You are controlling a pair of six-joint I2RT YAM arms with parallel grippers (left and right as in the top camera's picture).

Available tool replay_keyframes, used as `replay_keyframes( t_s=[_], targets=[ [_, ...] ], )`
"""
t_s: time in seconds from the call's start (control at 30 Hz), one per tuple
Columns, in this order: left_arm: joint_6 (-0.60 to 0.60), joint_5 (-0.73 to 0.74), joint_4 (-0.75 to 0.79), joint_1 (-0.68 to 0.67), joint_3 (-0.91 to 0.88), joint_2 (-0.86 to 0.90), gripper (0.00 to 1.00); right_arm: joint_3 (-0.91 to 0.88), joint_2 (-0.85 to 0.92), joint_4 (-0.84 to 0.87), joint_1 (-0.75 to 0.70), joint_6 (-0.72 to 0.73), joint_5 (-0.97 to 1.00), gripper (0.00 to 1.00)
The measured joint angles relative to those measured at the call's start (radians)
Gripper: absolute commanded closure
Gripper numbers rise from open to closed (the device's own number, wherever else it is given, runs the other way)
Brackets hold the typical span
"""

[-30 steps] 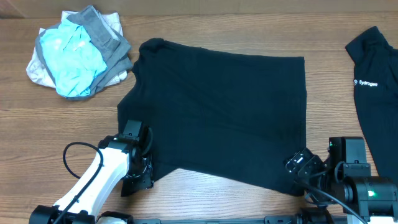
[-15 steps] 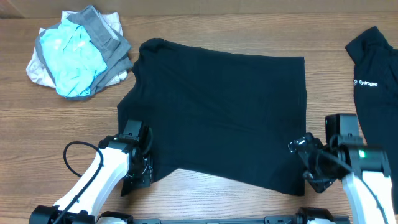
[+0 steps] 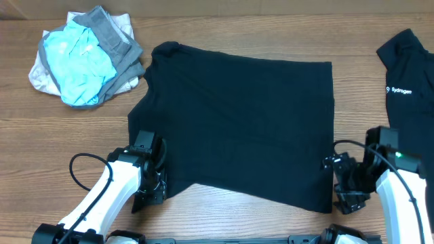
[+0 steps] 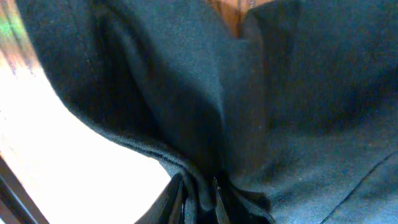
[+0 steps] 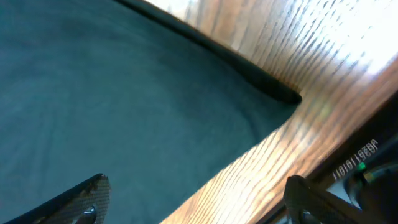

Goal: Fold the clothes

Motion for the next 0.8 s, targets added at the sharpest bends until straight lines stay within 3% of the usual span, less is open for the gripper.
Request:
replay_keyframes(
  t_s=[0.5, 0.8],
  targets=[
    [0.037, 0.003, 0.007, 0.000, -0.001, 0.001, 0.84, -0.248, 0.000, 0.208, -0.001, -0.014, -0.012, 0.08],
    [0.044, 0.003, 0.008, 0.000, -0.001, 0.001, 0.86, -0.284, 0.000, 0.233, 0.000, 0.040, 0.014, 0.34]
  ],
)
